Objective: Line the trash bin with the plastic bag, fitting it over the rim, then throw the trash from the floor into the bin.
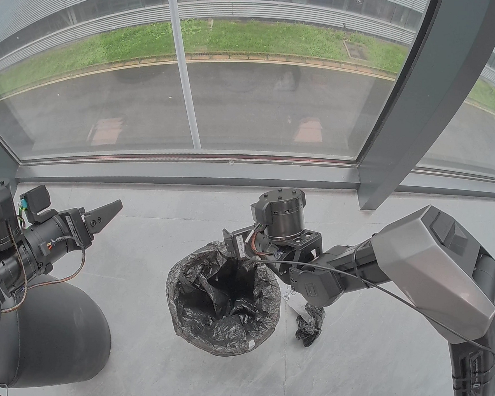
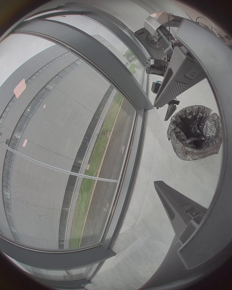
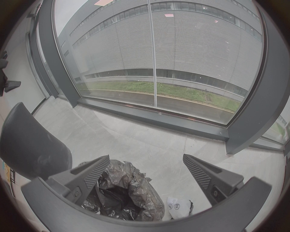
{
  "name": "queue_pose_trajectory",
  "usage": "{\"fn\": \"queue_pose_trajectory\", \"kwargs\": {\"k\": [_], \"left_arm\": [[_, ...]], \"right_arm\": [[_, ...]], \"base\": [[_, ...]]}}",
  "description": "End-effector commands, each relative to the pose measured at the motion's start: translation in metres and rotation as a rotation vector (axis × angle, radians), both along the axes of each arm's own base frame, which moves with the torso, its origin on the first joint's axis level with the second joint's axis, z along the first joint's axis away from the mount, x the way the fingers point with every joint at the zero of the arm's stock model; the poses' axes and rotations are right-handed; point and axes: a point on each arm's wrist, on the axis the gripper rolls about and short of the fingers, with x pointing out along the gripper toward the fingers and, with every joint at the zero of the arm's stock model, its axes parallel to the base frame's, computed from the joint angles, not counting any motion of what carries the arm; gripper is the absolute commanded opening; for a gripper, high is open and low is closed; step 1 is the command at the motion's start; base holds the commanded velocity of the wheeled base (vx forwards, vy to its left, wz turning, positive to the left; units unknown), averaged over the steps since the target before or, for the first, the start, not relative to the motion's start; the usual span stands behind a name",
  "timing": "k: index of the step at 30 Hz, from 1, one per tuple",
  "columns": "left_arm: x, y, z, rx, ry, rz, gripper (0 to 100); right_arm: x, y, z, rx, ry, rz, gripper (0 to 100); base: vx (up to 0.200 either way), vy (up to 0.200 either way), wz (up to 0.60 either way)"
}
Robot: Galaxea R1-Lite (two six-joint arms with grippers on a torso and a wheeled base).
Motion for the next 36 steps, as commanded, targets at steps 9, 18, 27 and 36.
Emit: {"fn": "queue_pose_trajectory", "kwargs": {"k": [9,18,27,36], "left_arm": [[0.003,0.001,-0.006,0.005,0.024,0.005,100],[0.004,0.001,-0.010,0.008,0.041,0.007,100],[0.004,0.001,-0.011,0.009,0.045,0.007,100],[0.007,0.001,-0.015,0.011,0.061,0.010,100]], "right_arm": [[-0.004,0.015,-0.032,-0.054,0.060,0.027,100],[0.011,0.021,-0.044,-0.048,0.037,-0.021,100],[0.017,0.021,-0.054,-0.052,0.039,-0.041,100],[0.013,0.020,-0.049,-0.055,0.043,-0.038,100]], "base": [[0.000,0.000,0.00],[0.000,0.000,0.00],[0.000,0.000,0.00],[0.000,0.000,0.00]]}}
